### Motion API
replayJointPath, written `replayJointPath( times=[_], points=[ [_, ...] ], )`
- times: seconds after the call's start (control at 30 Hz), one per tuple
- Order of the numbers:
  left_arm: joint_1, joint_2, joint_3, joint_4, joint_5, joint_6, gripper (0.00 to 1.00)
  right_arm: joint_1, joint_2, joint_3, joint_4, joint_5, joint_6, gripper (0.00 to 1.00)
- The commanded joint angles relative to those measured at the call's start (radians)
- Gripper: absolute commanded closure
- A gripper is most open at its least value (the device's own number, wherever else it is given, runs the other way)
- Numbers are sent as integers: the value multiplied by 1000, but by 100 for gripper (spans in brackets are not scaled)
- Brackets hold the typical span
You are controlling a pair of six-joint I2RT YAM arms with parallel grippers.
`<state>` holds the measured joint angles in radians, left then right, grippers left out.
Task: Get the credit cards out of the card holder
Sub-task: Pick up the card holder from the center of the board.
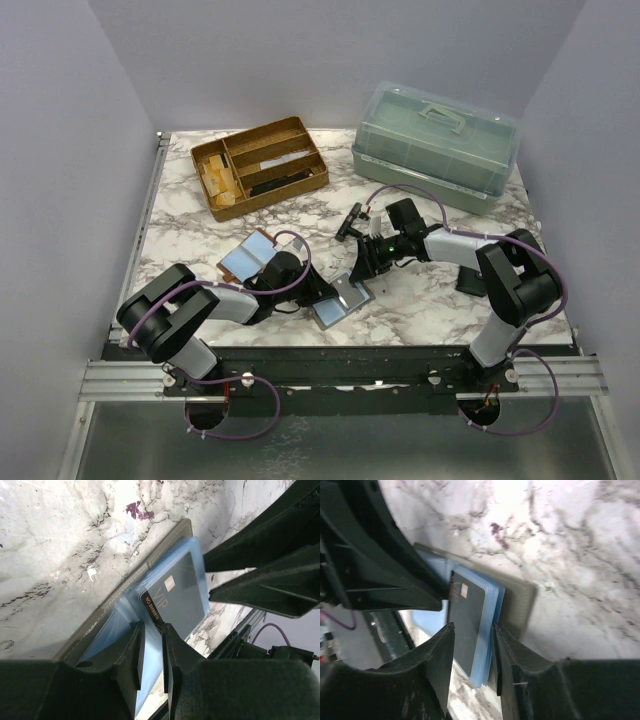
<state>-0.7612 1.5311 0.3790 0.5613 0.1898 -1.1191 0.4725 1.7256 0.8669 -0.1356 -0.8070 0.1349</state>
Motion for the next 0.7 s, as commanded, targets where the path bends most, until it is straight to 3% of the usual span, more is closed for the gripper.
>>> replayJointPath(
  times=[0.0,0.13,0.3,0.67],
  points=[
    [-1,18,-30,-27,-21,4,74,2,-57,34,-28,200,-54,56],
    [0,21,-31,-22,-17,2,74,-5,-105,9,-11,102,-79,53],
    [1,27,-23,-15,-7,5,74,-5,-30,53,-96,-50,-125,55],
    [1,36,-24,-4,-5,2,74,-4,19,69,-114,48,-118,57]
  ],
)
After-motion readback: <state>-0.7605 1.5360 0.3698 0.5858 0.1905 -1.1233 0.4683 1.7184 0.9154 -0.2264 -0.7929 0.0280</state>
